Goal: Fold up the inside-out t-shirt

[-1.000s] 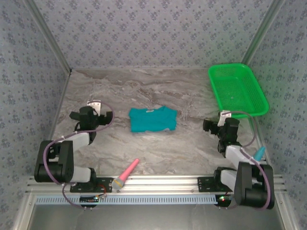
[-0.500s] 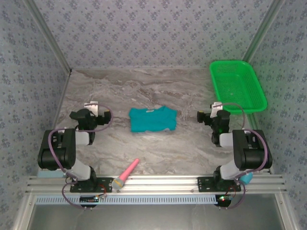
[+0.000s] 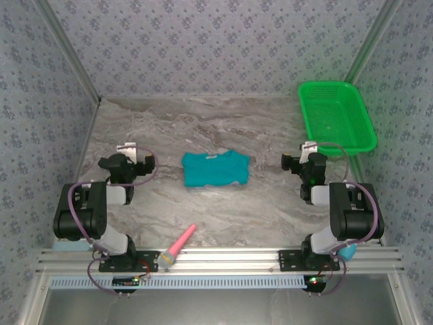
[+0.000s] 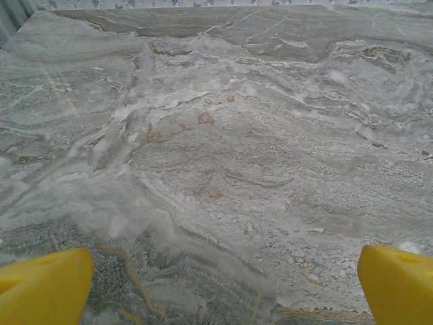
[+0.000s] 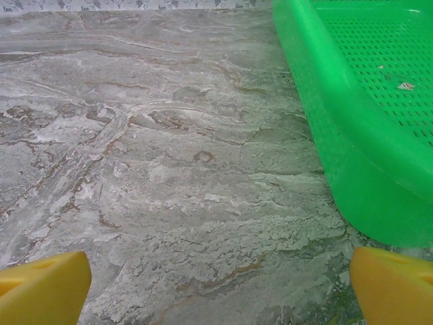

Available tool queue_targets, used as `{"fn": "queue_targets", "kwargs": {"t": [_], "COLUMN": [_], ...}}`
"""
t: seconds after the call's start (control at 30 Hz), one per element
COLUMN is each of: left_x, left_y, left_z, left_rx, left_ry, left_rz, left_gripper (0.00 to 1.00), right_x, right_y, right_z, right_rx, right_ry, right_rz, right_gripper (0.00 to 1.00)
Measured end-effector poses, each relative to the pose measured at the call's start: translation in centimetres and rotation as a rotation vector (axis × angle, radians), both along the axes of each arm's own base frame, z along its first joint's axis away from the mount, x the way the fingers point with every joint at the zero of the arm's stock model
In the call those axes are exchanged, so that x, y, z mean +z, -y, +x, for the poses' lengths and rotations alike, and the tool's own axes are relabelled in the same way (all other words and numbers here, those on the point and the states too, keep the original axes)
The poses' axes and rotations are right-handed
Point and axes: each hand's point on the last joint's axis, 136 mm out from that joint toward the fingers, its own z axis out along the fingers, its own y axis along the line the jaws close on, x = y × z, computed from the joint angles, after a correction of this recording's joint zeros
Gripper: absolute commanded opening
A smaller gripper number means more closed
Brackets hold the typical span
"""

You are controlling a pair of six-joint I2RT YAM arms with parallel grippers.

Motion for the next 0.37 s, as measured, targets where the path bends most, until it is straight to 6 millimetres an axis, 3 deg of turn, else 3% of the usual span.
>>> {"fn": "queue_targets", "kwargs": {"t": [0.37], "left_x": [0.00], "left_y": [-0.07], "left_z": [0.00], "left_rx": [0.006], "left_ry": [0.000], "left_rz": [-0.005], "left_gripper": [1.00], "right_x": [-0.02], "right_y": [0.04], "right_z": [-0.01], "right_rx": [-0.001], "right_ry": [-0.001], "right_rz": [0.000], "right_gripper": [1.00]}}
